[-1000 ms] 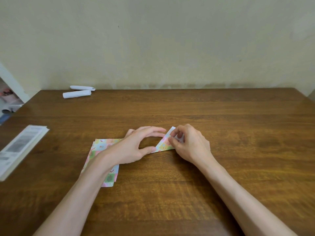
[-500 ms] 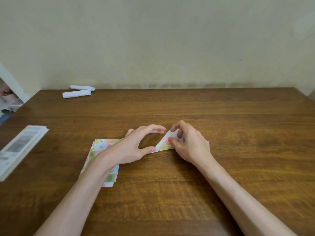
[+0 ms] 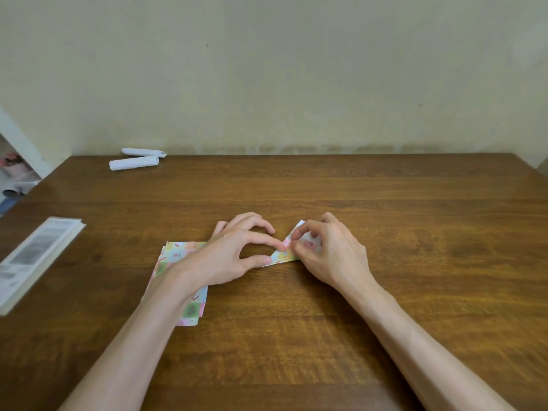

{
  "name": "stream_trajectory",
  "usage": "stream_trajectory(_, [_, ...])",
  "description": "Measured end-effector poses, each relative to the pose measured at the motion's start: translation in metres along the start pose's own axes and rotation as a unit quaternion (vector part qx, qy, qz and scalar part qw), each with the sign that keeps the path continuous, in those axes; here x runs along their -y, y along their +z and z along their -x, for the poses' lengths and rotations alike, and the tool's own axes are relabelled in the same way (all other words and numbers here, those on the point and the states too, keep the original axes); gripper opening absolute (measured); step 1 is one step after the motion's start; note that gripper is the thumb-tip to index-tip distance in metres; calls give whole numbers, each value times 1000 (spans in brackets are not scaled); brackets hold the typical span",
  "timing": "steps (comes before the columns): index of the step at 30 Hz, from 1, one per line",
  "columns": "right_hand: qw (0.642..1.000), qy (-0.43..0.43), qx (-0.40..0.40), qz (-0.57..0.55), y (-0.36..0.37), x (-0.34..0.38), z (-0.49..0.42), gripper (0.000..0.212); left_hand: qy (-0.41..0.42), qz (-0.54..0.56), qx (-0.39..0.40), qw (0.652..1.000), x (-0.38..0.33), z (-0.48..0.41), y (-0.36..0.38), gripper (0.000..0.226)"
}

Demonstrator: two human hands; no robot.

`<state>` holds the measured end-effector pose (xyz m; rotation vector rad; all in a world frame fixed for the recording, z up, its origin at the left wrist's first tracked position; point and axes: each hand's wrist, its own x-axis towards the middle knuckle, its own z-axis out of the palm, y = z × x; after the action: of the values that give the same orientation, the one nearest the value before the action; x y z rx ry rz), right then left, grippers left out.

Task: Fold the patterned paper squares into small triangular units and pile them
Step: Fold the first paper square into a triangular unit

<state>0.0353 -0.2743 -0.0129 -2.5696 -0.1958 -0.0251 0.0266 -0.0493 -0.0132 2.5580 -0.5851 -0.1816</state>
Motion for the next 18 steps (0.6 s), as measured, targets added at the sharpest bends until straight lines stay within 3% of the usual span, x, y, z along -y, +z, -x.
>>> stream_trajectory(9, [999, -12, 28, -7, -5, -1, 5, 52, 3, -6, -12, 1000, -1, 0, 0, 29])
stream_trajectory(18, [999, -29, 7, 16, 1, 0, 6, 57, -7, -2, -3, 1000, -3, 1, -3, 29])
